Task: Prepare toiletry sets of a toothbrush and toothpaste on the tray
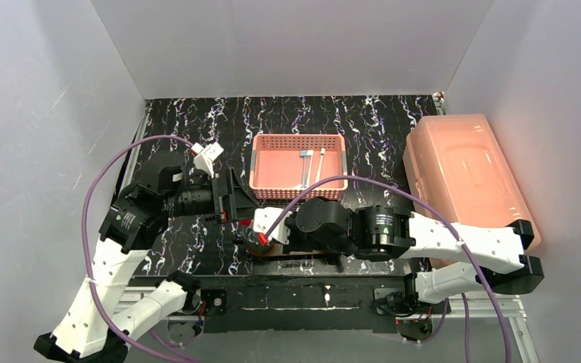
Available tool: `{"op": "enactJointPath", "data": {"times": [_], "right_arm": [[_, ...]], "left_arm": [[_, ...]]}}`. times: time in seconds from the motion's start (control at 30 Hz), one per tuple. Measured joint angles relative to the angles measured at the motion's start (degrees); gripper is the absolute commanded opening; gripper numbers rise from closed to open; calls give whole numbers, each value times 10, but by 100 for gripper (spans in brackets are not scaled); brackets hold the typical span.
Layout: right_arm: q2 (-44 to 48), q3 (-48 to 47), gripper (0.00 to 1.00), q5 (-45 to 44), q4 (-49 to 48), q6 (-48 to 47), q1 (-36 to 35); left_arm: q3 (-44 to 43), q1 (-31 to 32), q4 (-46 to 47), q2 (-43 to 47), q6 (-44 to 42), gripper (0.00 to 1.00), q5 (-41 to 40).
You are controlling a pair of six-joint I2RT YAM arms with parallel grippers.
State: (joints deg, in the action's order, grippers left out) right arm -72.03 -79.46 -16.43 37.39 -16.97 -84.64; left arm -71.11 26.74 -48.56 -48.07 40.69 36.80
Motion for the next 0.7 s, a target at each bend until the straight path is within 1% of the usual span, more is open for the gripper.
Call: {"op": "enactJointPath", "data": {"times": [0.07, 0.1, 0.23, 0.4, 0.57, 0.67, 0.7], "right_arm": [[-3, -3, 1, -8, -3, -10, -11], [-4, -4, 1, -13, -6, -14, -16], [-5, -7, 1, -28, -17, -28, -27], [-5, -8, 1, -44, -26, -36, -35], [-7, -10, 1, -57, -31, -41, -42], [-8, -10, 1, -63, -32, -41, -46], [-9, -10, 1, -64, -32, -42, -47]], "left_arm": [[1, 0, -2, -1, 0, 99, 6], [2, 0, -5, -2, 0, 96, 9], [2, 0, -12, -2, 0, 90, 16], [5, 0, -14, 0, -1, 78, 25], [10, 0, -14, 5, -1, 63, 31], [12, 0, -16, 10, -2, 49, 34], [12, 0, -16, 12, -2, 46, 36]]}}
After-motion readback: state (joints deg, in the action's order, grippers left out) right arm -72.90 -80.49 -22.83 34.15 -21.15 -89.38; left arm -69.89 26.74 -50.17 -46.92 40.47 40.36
